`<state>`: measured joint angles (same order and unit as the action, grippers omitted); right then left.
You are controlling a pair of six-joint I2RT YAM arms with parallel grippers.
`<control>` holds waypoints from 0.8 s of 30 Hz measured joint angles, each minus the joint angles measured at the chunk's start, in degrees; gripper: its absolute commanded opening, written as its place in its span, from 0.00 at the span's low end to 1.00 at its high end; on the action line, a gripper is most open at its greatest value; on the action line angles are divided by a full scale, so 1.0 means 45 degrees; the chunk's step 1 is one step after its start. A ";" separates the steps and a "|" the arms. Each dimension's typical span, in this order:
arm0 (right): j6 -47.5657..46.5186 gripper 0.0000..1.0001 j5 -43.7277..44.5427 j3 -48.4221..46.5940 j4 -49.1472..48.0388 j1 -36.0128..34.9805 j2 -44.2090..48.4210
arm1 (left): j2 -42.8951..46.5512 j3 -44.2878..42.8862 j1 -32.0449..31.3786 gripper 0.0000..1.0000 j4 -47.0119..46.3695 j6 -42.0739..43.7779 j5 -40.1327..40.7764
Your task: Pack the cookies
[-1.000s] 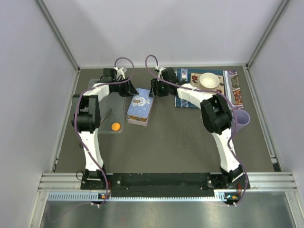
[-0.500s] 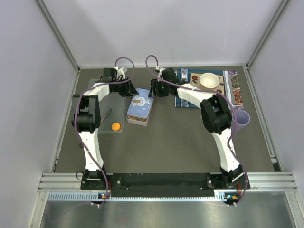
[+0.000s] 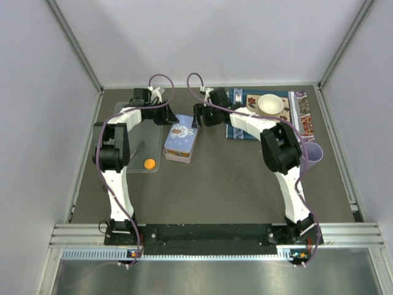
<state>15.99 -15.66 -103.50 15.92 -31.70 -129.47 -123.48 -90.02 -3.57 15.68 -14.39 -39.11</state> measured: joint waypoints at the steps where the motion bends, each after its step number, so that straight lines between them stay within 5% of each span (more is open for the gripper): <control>1: -0.0131 0.76 0.0000 -0.0019 0.0034 0.0005 0.0005 | 0.0029 0.0044 0.0000 0.43 -0.0039 0.0000 0.0000; 24: -0.1370 0.76 -0.1885 -0.2273 0.0233 0.0253 -0.0918 | 0.0578 0.0743 -0.0005 0.42 0.0053 0.0185 0.0204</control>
<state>9.82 -24.14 -113.73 16.97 -30.57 -133.60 -120.88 -86.67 -3.60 15.92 -13.56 -38.20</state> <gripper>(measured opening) 0.762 0.429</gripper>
